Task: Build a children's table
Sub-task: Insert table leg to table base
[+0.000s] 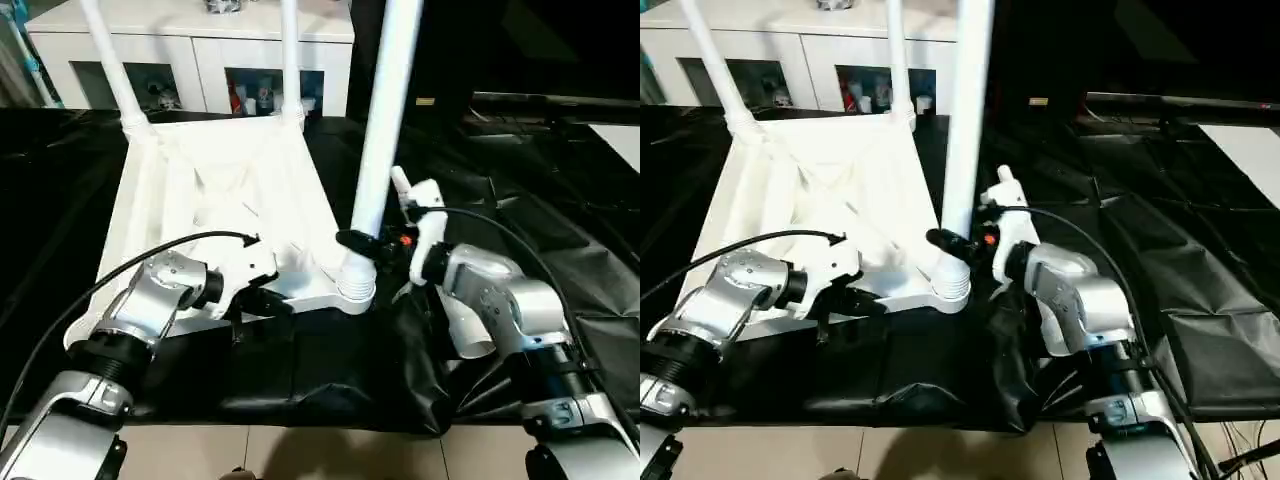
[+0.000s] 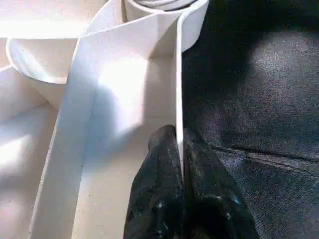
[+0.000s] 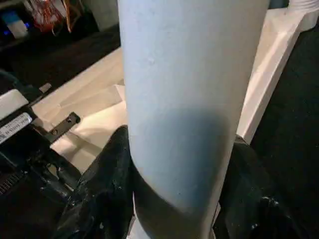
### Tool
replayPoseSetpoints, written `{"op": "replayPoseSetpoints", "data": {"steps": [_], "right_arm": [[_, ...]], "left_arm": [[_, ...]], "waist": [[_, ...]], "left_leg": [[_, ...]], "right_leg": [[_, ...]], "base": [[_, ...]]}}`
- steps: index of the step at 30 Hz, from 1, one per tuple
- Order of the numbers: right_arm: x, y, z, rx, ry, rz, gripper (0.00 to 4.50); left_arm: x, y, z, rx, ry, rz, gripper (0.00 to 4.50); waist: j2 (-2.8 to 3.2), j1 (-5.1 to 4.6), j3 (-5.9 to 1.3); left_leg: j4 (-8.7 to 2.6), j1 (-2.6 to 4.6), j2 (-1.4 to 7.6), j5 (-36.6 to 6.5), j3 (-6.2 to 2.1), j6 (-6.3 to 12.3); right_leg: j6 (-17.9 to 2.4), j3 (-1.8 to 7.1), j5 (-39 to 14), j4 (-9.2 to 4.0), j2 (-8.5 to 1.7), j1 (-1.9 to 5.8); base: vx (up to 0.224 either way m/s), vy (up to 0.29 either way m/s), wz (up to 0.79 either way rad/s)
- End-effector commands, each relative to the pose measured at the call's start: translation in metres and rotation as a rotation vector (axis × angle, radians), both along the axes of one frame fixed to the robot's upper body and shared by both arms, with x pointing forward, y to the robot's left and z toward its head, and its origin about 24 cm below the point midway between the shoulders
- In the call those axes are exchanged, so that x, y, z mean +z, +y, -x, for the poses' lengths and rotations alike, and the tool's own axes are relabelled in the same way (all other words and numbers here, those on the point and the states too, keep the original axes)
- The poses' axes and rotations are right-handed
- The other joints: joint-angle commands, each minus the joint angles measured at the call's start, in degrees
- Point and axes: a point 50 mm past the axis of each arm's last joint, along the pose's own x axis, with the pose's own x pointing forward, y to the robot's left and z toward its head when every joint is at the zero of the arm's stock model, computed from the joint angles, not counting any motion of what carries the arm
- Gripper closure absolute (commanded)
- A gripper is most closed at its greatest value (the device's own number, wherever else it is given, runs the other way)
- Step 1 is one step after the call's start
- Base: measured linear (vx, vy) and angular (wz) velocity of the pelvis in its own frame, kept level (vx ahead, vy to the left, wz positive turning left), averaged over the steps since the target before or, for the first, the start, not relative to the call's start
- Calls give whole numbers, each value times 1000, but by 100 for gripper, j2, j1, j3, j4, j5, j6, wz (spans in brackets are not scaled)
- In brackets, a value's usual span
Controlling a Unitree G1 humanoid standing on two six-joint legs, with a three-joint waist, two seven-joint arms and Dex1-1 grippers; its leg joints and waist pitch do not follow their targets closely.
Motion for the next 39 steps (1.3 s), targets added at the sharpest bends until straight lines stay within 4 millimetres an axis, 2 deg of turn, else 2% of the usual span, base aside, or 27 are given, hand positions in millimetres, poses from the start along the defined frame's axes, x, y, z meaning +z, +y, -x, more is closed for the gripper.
{"op": "replayPoseSetpoints", "data": {"steps": [1,3,6,10,15,18,19,22,28,30,31,36,38,39], "right_arm": [[-20,-3,6,-13,66,-2,266],[-25,-5,7,-22,68,-6,266],[-33,-8,10,-49,55,-4,266],[-41,-11,15,-62,36,12,266],[-51,-8,24,-44,-9,97,266],[-53,-5,26,-26,-42,142,266],[-52,-4,26,-24,-48,143,266],[-52,-3,27,-22,-58,143,267],[-55,-1,27,-9,-44,179,267],[-58,-1,28,2,-24,204,267],[-58,-1,28,2,-24,204,267],[-62,3,23,46,24,259,267],[-63,3,21,71,39,282,267],[-63,2,21,75,43,287,267]], "left_arm": [[6,3,-3,72,-35,103,450],[7,4,-4,82,-44,107,450],[9,5,-6,101,-59,109,450],[10,6,-7,115,-65,115,450],[10,7,-8,125,-73,108,450],[10,7,-8,126,-75,106,450],[11,7,-8,130,-76,108,450],[11,7,-9,133,-78,109,450],[10,7,-8,126,-79,97,450],[10,7,-8,118,-79,93,450],[10,7,-8,118,-79,93,450],[9,8,-4,77,-71,72,450],[8,7,-3,70,-71,63,450],[8,7,-3,69,-72,61,450]], "waist": [[11,21,-365],[7,14,-366],[40,15,-363],[41,24,-360],[58,29,-356],[50,16,-341],[29,9,-337],[39,6,-323],[23,-2,-318],[-4,-6,-314],[11,-7,-309],[1,-66,-288],[-24,-90,-292],[-8,-99,-293]], "left_leg": [[-428,54,233,-1368,-72,-58],[-429,54,233,-1376,-73,-48],[-440,50,239,-1430,-82,-53],[-448,66,240,-1540,-82,-51],[-465,59,243,-1620,-90,-58],[-473,48,233,-1711,-100,-64],[-474,53,233,-1749,-99,-58],[-481,63,234,-1851,-115,-52],[-488,73,239,-1883,-111,-33],[-490,65,235,-1870,-111,-25],[-496,67,238,-1889,-117,-28],[-507,73,229,-2126,-144,-63],[-508,83,231,-2173,-147,-63],[-511,95,234,-2187,-149,-65]], "right_leg": [[-1012,272,-1712,-528,-492,254],[-1006,271,-1716,-527,-486,249],[-995,270,-1792,-536,-490,245],[-976,272,-1908,-554,-483,231],[-969,272,-1895,-553,-478,226],[-905,272,-2138,-575,-488,232],[-856,273,-2292,-594,-494,221],[-733,274,-2675,-633,-505,200],[-723,285,-2645,-634,-493,177],[-701,281,-2708,-637,-492,179],[-677,280,-2776,-641,-496,175],[-550,271,-3240,-685,-511,154],[-512,264,-3320,-701,-509,144],[-518,262,-3306,-708,-508,139]], "base": [[0,0,0],[0,0,0],[0,0,0],[0,0,0],[0,0,0],[0,0,0],[0,0,0],[0,0,0],[0,0,0],[0,0,0],[0,0,0],[0,0,0],[0,0,0],[0,0,0]]}}
